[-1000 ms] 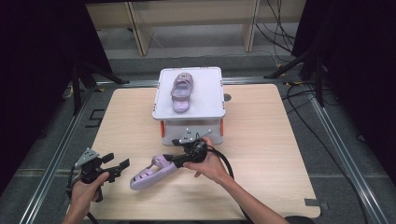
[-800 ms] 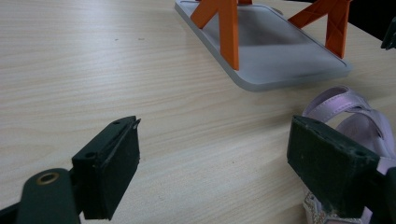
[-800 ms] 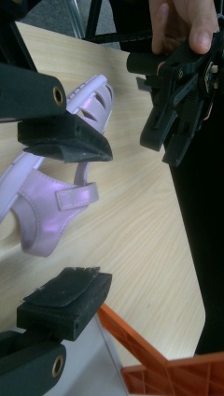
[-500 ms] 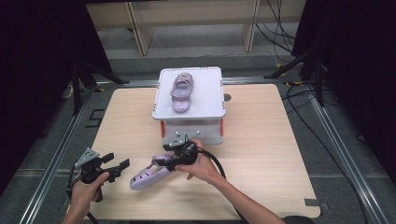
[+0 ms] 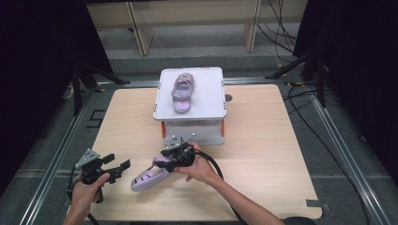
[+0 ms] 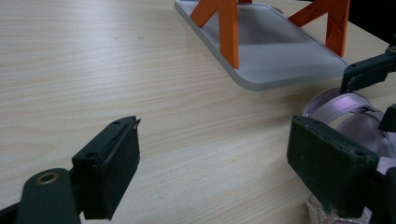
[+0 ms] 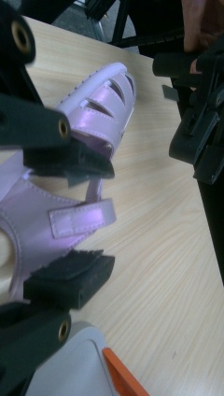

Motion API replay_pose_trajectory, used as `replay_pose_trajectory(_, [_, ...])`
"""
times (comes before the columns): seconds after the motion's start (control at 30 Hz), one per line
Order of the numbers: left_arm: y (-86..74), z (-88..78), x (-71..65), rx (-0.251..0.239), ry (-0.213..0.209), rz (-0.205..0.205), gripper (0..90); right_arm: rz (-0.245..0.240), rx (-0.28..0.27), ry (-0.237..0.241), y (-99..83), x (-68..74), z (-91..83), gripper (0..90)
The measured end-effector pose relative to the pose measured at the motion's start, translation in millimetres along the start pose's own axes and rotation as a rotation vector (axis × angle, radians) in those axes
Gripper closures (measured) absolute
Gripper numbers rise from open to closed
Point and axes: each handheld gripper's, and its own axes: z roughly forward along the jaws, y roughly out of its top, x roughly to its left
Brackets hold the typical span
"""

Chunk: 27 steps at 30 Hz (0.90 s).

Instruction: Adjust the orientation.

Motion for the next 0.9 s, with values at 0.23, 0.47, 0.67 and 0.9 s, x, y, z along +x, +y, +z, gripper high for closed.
replay_pose_trajectory(0.23, [1.5,-0.9,0.2,-0.001,-0.005,0.025,16.5,-0.082,0.010,0.026,-12.7,14.1,-23.5,64.0])
replay_pose_trajectory(0.47, [0.6,-3.8,-2.6,0.022,0.032,-0.019,16.5,-0.092,0.041,0.049,-25.1,28.2,-40.3,64.2])
replay_pose_trajectory(0.67, [-0.1,0.1,-1.8,0.004,0.005,-0.005,16.5,-0.110,0.056,0.077,-38.7,33.0,-45.9,57.1])
replay_pose_trajectory(0.9, [0.0,-0.3,-1.3,0.003,0.006,-0.005,16.5,-0.139,0.055,0.103,-40.1,39.1,-44.3,73.8])
